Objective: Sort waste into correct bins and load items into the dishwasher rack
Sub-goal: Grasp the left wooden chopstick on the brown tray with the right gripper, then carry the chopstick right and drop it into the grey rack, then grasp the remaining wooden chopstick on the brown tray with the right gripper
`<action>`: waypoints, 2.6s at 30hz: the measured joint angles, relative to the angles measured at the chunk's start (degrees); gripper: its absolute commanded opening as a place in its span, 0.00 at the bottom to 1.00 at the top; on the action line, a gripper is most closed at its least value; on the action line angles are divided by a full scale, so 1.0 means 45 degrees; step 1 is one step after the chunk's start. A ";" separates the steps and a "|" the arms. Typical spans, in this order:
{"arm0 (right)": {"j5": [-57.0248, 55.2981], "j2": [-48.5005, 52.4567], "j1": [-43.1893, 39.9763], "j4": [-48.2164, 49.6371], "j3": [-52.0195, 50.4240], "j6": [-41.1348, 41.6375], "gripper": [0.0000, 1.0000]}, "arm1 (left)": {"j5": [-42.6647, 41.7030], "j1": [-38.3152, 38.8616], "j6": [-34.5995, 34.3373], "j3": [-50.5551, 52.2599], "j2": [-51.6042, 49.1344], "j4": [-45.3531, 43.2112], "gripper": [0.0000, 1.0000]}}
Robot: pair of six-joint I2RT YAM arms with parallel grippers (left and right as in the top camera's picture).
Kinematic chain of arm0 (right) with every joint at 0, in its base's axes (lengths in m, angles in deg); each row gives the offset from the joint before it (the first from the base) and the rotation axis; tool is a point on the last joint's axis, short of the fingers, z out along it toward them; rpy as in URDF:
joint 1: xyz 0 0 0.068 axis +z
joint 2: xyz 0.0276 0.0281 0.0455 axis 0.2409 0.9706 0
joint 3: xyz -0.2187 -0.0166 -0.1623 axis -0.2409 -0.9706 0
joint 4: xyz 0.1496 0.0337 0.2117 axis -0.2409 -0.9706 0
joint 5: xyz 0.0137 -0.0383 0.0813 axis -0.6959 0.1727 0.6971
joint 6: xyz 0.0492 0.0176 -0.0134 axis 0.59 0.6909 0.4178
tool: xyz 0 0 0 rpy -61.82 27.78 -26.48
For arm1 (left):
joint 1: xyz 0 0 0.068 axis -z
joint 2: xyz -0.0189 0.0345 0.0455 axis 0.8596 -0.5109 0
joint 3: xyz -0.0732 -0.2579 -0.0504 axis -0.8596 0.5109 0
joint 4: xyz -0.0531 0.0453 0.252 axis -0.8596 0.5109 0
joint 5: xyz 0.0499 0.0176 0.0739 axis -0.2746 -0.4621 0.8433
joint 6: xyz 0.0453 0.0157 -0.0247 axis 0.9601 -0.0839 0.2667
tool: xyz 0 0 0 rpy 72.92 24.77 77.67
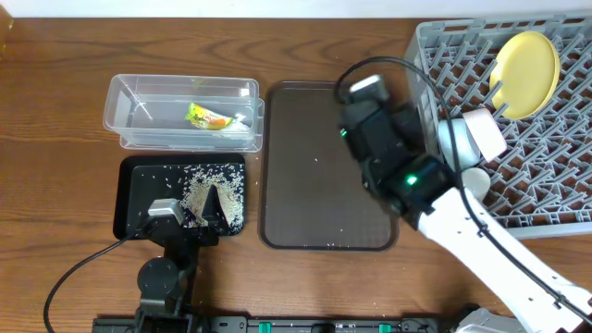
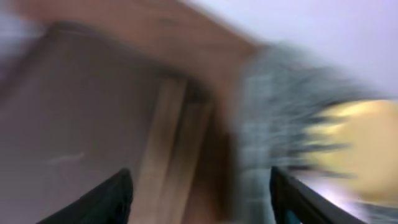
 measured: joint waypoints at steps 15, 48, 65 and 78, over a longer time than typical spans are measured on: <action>0.4886 0.4619 -0.3036 0.0393 -0.0180 0.3886 0.42 | 0.0000 0.0000 0.0000 0.0000 0.0000 0.0000 0.92; 0.5804 -0.1005 -0.6999 -0.0889 0.0131 0.0923 0.01 | 0.0000 0.0000 0.0000 0.0000 0.0000 0.0000 0.91; 0.5047 0.0903 -1.1919 0.0126 0.0097 -0.3298 0.01 | 0.0000 0.0000 0.0000 0.0000 0.0000 -0.0005 0.91; 0.3745 0.2497 -1.2186 0.0495 0.0049 -0.4167 0.56 | 0.0000 0.0000 0.0000 0.0000 0.0000 0.0000 0.92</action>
